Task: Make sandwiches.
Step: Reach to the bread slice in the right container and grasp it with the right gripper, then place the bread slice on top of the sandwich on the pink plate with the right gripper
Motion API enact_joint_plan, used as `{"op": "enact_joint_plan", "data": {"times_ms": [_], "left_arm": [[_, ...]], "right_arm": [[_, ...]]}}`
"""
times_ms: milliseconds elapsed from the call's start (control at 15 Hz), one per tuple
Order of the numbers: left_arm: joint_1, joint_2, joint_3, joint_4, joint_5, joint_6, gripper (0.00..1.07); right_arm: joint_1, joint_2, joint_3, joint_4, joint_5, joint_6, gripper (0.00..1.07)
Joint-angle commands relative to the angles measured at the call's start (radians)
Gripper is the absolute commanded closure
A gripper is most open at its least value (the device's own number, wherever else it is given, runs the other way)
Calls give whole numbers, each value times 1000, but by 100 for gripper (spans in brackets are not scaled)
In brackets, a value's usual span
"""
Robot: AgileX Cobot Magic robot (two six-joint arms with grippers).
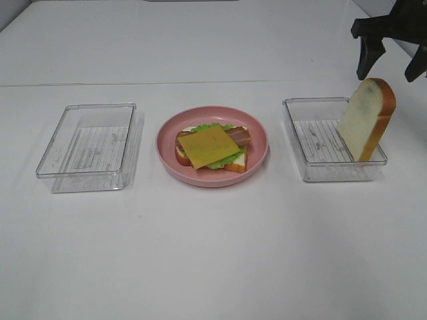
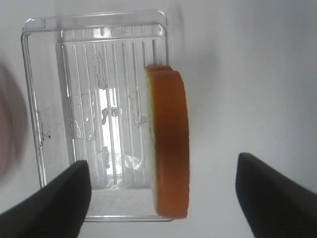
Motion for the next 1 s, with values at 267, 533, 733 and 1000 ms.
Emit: {"op": "enact_joint_plan", "data": {"times_ms": [267, 533, 733, 1000], "left_arm": [[1, -20, 1, -4, -11, 1, 32], [1, -20, 1, -4, -11, 1, 32], [1, -20, 1, -4, -11, 1, 32], [1, -20, 1, -4, -11, 1, 32]], "right_arm": [[-3, 93, -3, -3, 2, -8, 35], [-3, 115, -3, -18, 2, 21, 83], [-3, 113, -3, -17, 15, 27, 107], [-1, 68, -3, 57, 16, 26, 107]]}}
